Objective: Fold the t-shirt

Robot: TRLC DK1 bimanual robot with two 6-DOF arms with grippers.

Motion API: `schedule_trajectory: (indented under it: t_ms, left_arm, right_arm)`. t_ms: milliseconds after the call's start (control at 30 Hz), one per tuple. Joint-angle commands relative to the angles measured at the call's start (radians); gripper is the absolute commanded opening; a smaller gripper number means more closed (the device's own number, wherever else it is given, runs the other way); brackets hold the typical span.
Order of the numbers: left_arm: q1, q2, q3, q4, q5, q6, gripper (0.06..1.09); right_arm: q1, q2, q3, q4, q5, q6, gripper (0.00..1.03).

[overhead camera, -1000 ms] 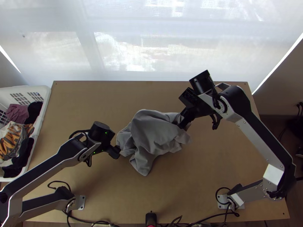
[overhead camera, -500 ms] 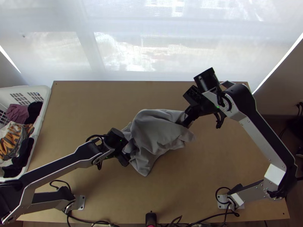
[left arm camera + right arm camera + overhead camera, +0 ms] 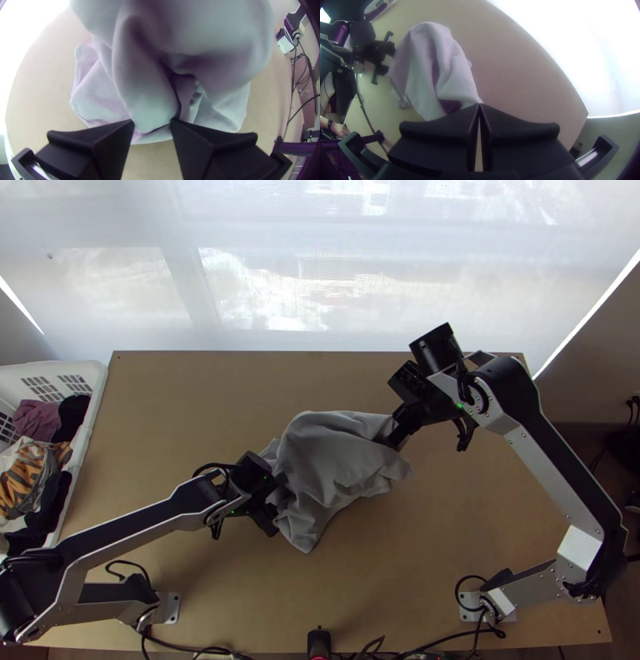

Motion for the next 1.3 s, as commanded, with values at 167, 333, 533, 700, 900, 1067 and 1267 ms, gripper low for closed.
schedule_trajectory:
  t_ms: [167, 333, 533, 700, 900, 1067, 1267]
  left_arm:
    - [0.07, -0.01, 0.045, -0.027, 0.006, 0.009, 0.09]
    - [0.186, -0.1, 0.133, -0.096, 0.006, 0.045, 0.09]
    - [0.338, -0.192, 0.286, -0.14, 0.008, 0.072, 0.09]
    - [0.413, -0.254, 0.42, -0.134, 0.008, 0.063, 0.09]
    - [0.429, -0.332, 0.588, -0.094, -0.023, 0.054, 0.09]
    - [0.421, -0.362, 0.742, -0.067, -0.064, 0.04, 0.09]
    - [0.415, -0.361, 0.93, -0.098, -0.09, -0.009, 0.09]
  right_arm:
    - [-0.015, -0.015, 0.02, -0.005, 0.011, 0.001, 0.03]
    - [-0.061, -0.015, 0.075, -0.014, 0.011, 0.001, 0.03]
    - [-0.109, -0.019, 0.162, -0.034, 0.032, -0.01, 0.03]
    - [-0.138, -0.042, 0.261, -0.041, 0.066, -0.014, 0.03]
    - [-0.132, -0.084, 0.382, -0.041, 0.124, -0.031, 0.03]
    - [-0.115, -0.119, 0.459, -0.005, 0.187, -0.054, 0.03]
    - [-0.032, -0.176, 0.463, 0.04, 0.268, -0.095, 0.03]
